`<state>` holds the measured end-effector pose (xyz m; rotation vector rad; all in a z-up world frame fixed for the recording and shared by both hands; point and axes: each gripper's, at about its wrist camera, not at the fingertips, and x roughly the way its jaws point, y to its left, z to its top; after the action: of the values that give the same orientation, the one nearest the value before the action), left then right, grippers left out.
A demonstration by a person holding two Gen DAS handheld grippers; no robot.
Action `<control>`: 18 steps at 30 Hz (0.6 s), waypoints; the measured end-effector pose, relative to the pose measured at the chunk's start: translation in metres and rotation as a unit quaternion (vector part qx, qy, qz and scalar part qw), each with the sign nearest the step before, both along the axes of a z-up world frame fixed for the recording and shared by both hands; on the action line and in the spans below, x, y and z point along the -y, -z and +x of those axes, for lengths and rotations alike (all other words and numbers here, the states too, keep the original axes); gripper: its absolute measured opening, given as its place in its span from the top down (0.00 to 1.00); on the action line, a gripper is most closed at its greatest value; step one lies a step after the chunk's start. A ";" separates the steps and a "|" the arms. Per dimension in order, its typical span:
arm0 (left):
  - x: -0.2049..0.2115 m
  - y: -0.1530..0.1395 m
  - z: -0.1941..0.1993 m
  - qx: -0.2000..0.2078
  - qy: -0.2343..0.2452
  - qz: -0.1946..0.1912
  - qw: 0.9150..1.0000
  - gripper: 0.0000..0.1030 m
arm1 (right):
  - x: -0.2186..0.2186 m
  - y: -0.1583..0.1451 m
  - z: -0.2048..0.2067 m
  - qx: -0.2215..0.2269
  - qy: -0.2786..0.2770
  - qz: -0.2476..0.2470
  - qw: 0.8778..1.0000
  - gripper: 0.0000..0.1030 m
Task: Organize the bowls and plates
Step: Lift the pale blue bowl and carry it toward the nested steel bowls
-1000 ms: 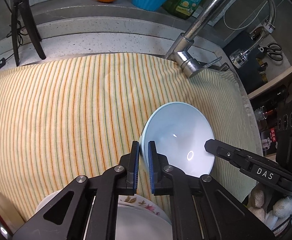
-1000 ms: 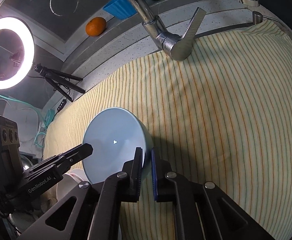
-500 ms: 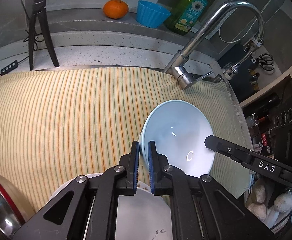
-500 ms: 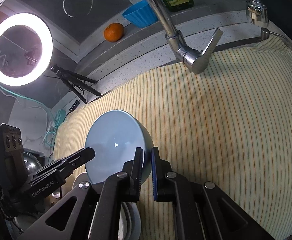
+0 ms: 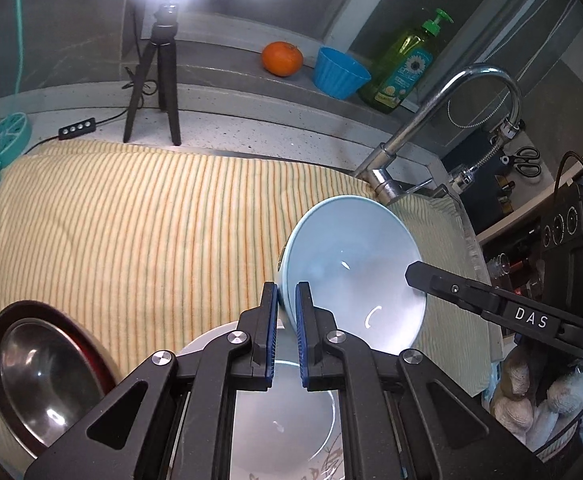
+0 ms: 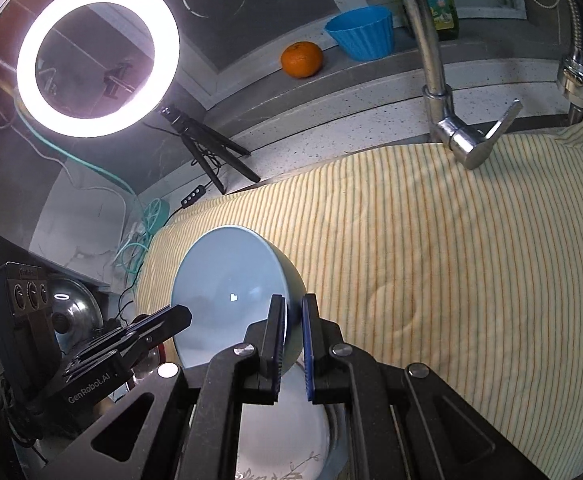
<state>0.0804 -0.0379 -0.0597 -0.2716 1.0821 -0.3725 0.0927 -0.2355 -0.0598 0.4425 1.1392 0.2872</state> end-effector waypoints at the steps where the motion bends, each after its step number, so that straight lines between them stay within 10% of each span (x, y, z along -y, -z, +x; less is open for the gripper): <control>1: -0.006 -0.001 -0.002 0.001 -0.005 0.000 1.000 0.93 | -0.005 -0.001 0.000 0.001 -0.004 0.001 1.000 0.92; 18: -0.107 -0.010 -0.040 0.001 -0.093 0.003 0.996 0.93 | -0.114 -0.008 -0.001 0.003 -0.100 0.016 0.995 0.92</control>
<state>0.0404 0.0696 -0.0498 -0.3640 1.0459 -0.2022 0.0920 -0.1218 -0.0520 0.3563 1.1764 0.4812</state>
